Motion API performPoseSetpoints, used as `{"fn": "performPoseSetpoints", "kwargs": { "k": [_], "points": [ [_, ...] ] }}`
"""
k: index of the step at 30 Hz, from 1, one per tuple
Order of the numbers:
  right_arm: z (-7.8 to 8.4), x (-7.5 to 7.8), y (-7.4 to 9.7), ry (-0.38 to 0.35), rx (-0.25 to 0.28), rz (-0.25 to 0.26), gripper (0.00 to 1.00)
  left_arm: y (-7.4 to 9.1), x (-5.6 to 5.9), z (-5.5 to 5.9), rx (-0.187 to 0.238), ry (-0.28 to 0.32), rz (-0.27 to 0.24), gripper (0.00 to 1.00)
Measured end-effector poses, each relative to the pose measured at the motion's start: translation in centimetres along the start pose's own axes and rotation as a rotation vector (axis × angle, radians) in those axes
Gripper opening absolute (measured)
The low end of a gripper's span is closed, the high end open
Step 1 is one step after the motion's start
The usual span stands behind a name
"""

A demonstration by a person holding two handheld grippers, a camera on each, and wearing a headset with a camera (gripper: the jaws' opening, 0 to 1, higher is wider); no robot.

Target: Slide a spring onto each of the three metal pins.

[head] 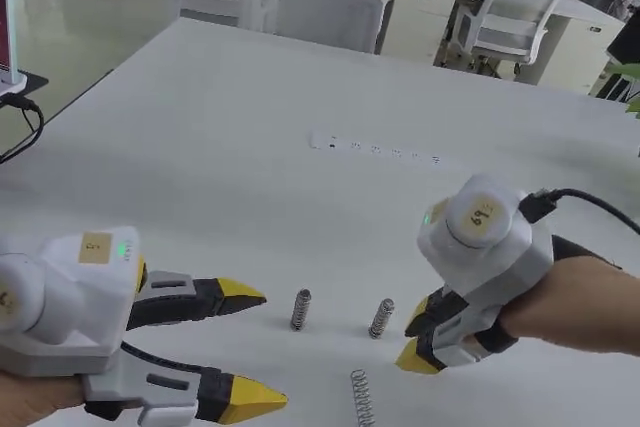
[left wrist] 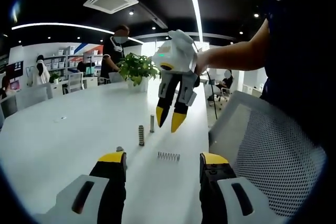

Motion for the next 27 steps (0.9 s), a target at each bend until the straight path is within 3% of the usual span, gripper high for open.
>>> {"fn": "performPoseSetpoints", "kwargs": {
  "k": [12, 27],
  "points": [
    [-0.2, -2.8, -1.7, -0.073, -0.014, -0.028, 0.18, 0.0, 0.4, 0.1, -0.001, -0.004, 0.003, 0.51],
    [0.5, -3.8, -3.5, -0.183, -0.079, -0.008, 0.18, -0.2, 0.5, 0.3, 0.001, -0.003, 0.004, 0.5]
  ]
}}
Point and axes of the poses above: the centre of the closed fingertips' face, and the gripper's own axes: y roughly backward along the fingers, x roughly to its right, z roughly out of its underside, the point moved 3 cm from there along y, roughly backward along the fingers, and after that the axes turned 15 degrees about z, right-handed, at the moved point
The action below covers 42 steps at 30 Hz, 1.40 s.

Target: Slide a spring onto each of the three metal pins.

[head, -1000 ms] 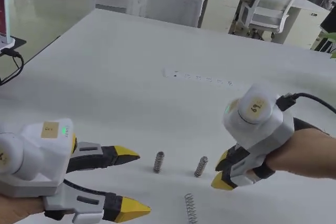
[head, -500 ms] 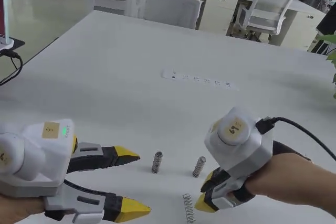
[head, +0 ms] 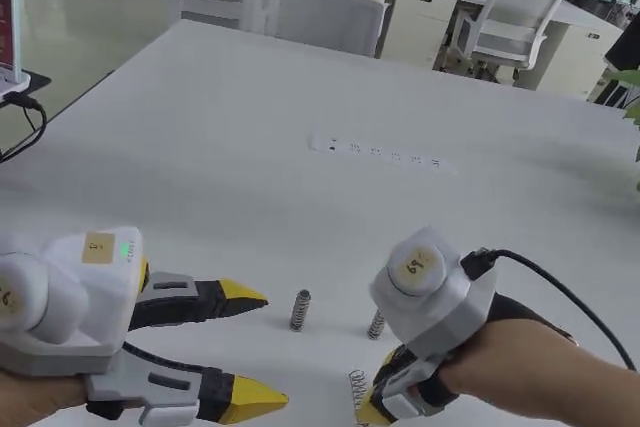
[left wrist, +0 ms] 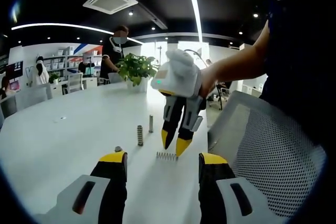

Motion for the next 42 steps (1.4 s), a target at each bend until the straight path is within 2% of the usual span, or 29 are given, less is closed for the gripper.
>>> {"fn": "performPoseSetpoints", "kwargs": {
  "k": [11, 18, 22, 24, 25, 28, 29, 33, 38, 42],
  "points": [
    [0.3, -0.3, -0.8, -0.035, -0.028, 0.016, 0.19, 0.0, -0.1, 0.1, 0.001, 0.003, -0.002, 0.49],
    [0.3, -0.7, -1.1, -0.02, -0.032, 0.02, 0.19, -0.2, 0.1, 0.1, 0.001, 0.005, 0.0, 0.48],
    [0.5, -0.9, -1.3, 0.004, -0.04, 0.027, 0.18, 0.0, 0.1, 0.2, 0.001, 0.008, -0.003, 0.48],
    [0.4, -0.8, -1.3, 0.039, -0.038, 0.033, 0.16, 0.0, 0.1, 0.2, 0.005, 0.008, -0.006, 0.48],
    [0.5, -0.6, -1.3, 0.081, -0.038, 0.043, 0.15, 0.1, 0.1, 0.2, 0.006, 0.01, -0.006, 0.47],
    [0.5, -0.6, -1.3, 0.126, -0.037, 0.038, 0.11, 0.0, 0.1, 0.2, 0.0, 0.008, -0.002, 0.47],
    [0.5, -0.4, -1.3, 0.147, -0.031, 0.051, 0.1, 0.0, 0.1, 0.2, 0.001, 0.009, -0.001, 0.47],
    [0.7, -0.4, -1.2, 0.131, -0.035, 0.031, 0.11, 0.0, -0.1, 0.1, 0.002, 0.008, 0.001, 0.46],
    [0.7, -0.2, -1.4, 0.141, -0.037, 0.037, 0.11, -0.1, -0.2, 0.1, 0.003, 0.009, 0.004, 0.46],
    [0.7, -0.3, -1.4, 0.177, -0.039, 0.05, 0.08, -0.1, -0.1, 0.2, -0.002, 0.009, 0.008, 0.46]
  ]
}}
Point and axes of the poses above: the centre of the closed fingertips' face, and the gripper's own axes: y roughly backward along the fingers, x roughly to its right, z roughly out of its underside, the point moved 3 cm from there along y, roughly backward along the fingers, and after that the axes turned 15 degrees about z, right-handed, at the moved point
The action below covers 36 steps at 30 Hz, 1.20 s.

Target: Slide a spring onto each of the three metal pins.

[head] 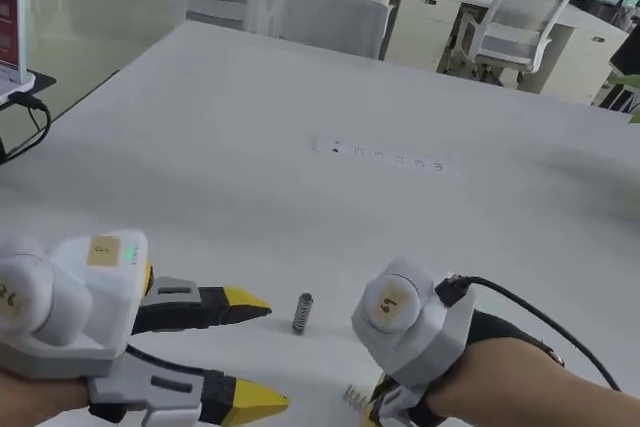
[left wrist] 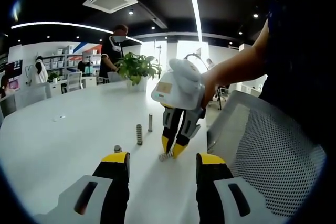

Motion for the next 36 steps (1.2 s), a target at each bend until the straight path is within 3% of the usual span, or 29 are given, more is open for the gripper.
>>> {"fn": "performPoseSetpoints", "kwargs": {
  "k": [8, 21, 36],
  "points": [
    [-0.3, 0.1, 0.1, 0.015, 0.004, -0.004, 0.08, 0.3, -0.1, -0.1, -0.005, 0.0, 0.001, 0.45],
    [-1.2, 0.8, 2.9, 0.009, 0.048, -0.029, 0.08, -1.1, 0.2, 0.0, -0.017, -0.007, 0.038, 0.44],
    [-3.7, 0.2, 7.0, 0.174, 0.118, -0.07, 0.08, -2.5, 0.2, -0.4, -0.031, -0.026, 0.095, 0.37]
  ]
}}
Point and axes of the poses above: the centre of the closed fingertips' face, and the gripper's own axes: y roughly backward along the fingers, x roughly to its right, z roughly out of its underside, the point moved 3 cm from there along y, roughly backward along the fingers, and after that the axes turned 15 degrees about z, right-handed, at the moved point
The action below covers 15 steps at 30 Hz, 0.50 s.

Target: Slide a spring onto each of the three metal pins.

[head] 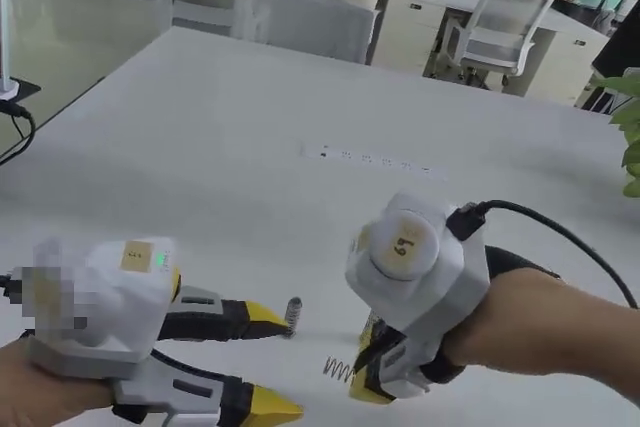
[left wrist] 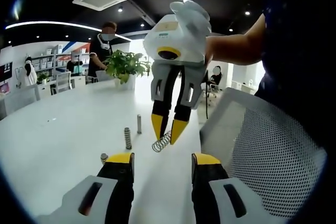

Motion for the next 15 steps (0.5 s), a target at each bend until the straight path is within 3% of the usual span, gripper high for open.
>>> {"fn": "performPoseSetpoints", "kwargs": {
  "k": [15],
  "points": [
    [-1.8, -0.7, 1.4, 0.137, 0.039, -0.039, 0.07, -0.8, 0.2, -0.5, -0.009, -0.028, 0.048, 0.26]
  ]
}}
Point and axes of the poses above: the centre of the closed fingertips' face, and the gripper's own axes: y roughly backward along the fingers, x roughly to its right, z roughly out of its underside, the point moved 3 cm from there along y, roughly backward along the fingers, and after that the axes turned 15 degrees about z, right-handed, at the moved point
